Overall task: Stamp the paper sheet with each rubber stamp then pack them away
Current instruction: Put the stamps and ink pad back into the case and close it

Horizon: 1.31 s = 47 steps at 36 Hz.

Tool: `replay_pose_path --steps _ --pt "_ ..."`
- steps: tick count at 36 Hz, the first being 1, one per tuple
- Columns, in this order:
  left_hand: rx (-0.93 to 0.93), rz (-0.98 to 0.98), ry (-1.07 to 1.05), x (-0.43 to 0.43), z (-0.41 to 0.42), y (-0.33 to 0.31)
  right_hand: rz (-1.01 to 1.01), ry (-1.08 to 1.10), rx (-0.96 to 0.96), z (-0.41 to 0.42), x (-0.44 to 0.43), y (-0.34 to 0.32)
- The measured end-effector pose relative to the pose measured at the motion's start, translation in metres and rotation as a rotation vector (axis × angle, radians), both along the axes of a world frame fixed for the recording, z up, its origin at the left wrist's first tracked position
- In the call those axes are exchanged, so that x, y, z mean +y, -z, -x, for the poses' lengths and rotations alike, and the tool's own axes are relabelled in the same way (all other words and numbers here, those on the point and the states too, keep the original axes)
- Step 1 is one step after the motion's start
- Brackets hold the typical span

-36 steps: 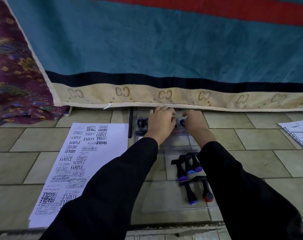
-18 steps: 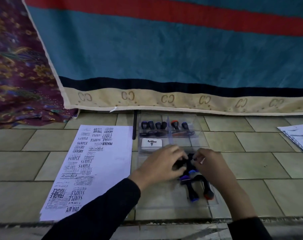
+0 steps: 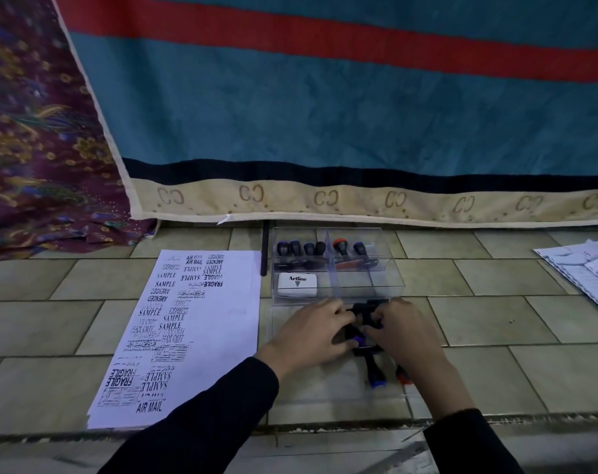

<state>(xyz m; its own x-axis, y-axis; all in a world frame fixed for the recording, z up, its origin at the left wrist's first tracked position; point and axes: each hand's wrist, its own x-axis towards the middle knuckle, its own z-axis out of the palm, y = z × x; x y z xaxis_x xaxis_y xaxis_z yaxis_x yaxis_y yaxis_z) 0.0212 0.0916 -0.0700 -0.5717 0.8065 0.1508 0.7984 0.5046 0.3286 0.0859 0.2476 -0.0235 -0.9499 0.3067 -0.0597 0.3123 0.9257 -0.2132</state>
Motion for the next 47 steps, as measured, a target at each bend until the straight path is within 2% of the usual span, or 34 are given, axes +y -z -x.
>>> replay_pose_path --steps 9,17,20,24,30,36,41,47 --pt "0.067 -0.033 0.067 -0.013 0.002 -0.001 -0.058 0.037 -0.06 0.007 -0.011 0.002" --pt "0.07 0.064 0.112 -0.013 0.006 -0.008 -0.075 0.071 -0.052 0.007 -0.015 -0.002" --pt "0.1 0.112 0.118 -0.012 0.007 -0.011 -0.027 0.072 0.0 0.004 -0.012 -0.009" --pt "0.154 0.136 0.151 -0.012 0.006 -0.018 0.132 0.077 0.096 0.004 -0.001 -0.024" --pt "0.195 -0.133 0.166 -0.013 0.006 -0.047 0.276 0.077 0.387 0.014 0.027 -0.043" --pt "0.17 -0.396 0.013 0.0 0.035 -0.082 0.377 0.146 0.613 0.05 0.053 -0.049" --pt "-0.007 -0.499 -0.233 0.028 0.078 -0.094 0.32 0.157 0.572 0.085 0.058 -0.04" --pt "-0.129 -0.445 -0.366 0.054 0.109 -0.085 0.156 0.079 0.486 0.119 0.051 -0.026"
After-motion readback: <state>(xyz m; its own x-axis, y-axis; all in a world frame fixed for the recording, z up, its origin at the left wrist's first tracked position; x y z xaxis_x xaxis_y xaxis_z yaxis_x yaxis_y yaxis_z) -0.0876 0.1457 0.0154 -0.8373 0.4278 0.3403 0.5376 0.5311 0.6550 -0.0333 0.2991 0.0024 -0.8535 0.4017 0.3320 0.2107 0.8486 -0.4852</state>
